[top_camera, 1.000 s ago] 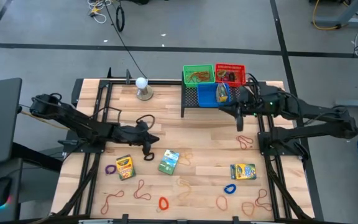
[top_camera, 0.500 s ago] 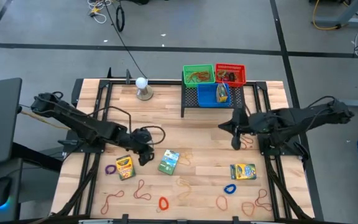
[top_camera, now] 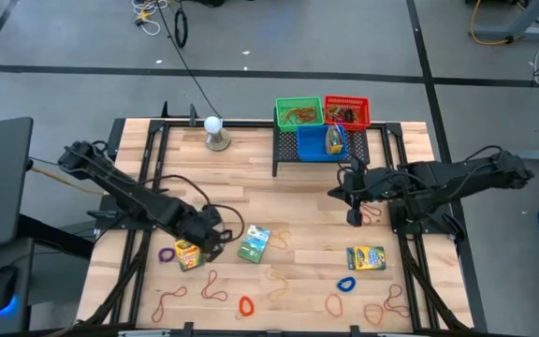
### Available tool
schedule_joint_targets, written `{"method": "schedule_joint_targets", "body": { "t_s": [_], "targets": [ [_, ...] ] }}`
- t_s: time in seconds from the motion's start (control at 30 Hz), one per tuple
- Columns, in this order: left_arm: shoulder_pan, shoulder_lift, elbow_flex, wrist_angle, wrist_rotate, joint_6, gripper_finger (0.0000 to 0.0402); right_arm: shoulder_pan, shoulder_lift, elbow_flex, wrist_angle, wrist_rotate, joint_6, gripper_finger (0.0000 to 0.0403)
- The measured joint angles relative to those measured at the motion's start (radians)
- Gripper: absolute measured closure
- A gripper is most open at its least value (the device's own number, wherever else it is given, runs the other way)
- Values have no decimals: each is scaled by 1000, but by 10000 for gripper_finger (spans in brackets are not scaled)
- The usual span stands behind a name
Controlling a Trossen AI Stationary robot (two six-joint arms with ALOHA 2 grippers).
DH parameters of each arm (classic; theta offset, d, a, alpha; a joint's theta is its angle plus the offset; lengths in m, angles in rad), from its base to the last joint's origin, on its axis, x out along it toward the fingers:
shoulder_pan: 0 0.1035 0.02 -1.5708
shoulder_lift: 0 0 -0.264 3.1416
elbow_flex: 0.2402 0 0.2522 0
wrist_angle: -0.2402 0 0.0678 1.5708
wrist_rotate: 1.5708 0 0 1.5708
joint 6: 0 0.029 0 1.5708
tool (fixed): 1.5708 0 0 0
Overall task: Pick & Place Office Desk Supplies
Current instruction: Put the yellow crayon box into the blue bin
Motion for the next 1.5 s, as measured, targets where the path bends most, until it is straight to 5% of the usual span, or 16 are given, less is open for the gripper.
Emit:
{"method": "schedule_joint_targets", "body": {
  "t_s": [0.5,0.83,1.03,1.3,1.5],
  "targets": [
    [-3,-457,-310,-3,215,127,381,-20,0,0,31,22,49,392],
    [19,-481,-476,122,215,126,270,-20,0,0,106,35,77,392],
    [25,-480,-569,235,224,126,236,-20,0,0,116,34,74,392],
    [24,-482,-636,325,250,140,260,-20,0,0,116,35,74,392],
    [24,-482,-638,345,275,210,346,-20,0,0,116,55,72,392]
  ]
}}
